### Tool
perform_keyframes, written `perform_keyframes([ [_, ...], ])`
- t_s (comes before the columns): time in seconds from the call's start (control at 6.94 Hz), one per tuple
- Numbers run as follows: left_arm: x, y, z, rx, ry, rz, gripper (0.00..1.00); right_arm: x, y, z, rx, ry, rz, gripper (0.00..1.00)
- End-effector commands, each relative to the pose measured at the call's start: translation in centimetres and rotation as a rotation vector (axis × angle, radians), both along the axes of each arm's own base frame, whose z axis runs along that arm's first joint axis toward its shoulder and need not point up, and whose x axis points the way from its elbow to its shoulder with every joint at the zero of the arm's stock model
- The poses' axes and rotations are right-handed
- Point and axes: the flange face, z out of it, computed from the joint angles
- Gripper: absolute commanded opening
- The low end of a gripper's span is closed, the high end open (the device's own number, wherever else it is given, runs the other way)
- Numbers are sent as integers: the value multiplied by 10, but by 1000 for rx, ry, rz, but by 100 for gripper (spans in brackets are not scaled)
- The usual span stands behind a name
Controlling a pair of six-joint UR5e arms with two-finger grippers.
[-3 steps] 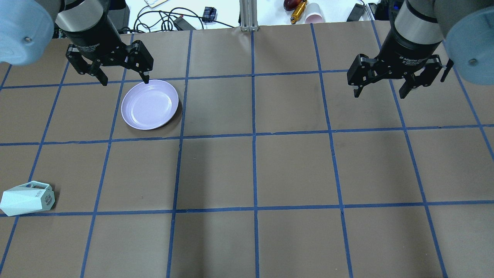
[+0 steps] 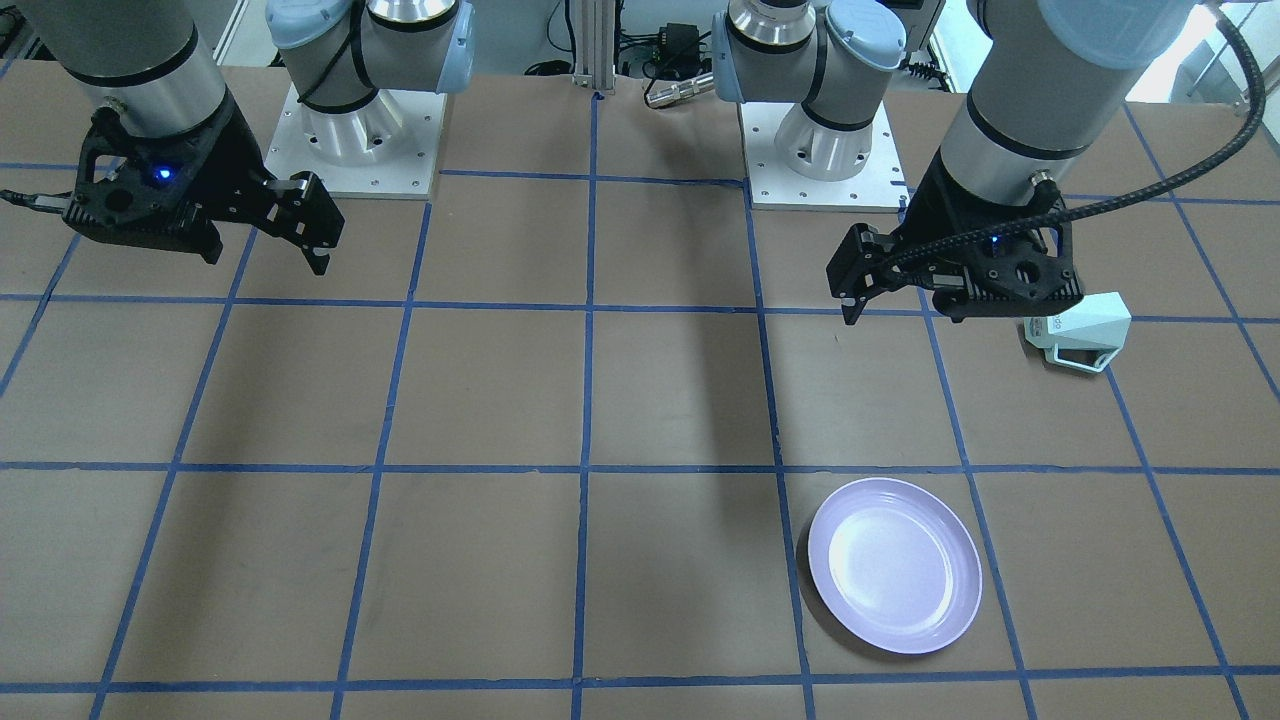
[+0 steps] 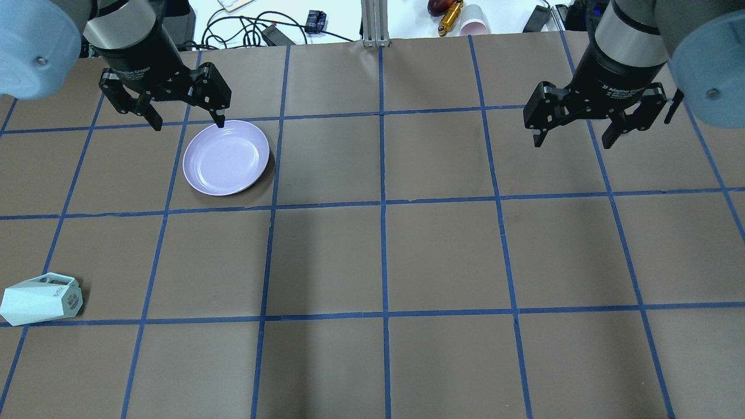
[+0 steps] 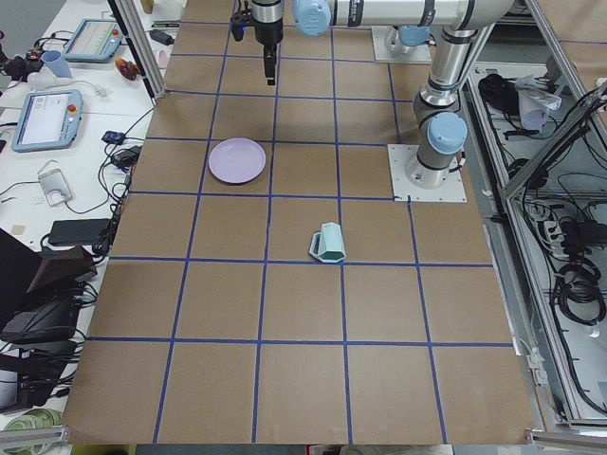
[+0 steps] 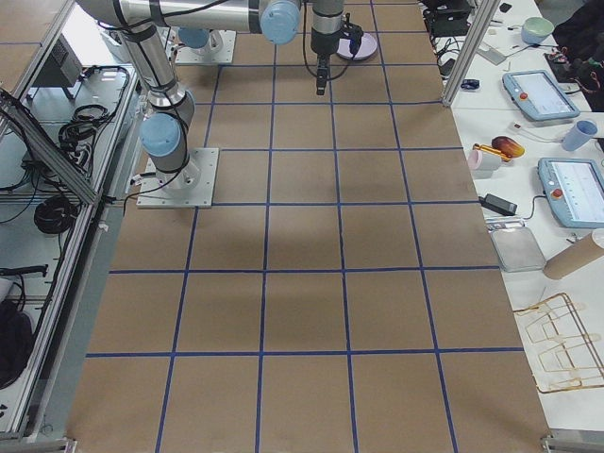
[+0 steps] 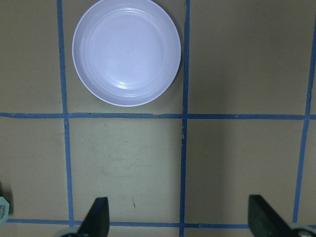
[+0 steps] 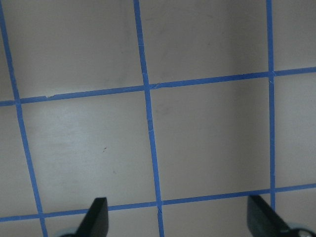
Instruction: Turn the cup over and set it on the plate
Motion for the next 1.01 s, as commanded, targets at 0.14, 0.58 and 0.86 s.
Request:
perform_keyframes([
  [0.14,1,3,2,1,-1,-1,100,0,0,0,-1,0,0,100],
  [0.58,2,6,9,-10,5,-1,100,0,0,0,-1,0,0,100],
  [0.86,6,8,7,12,3,6,100,0,0,0,-1,0,0,100],
])
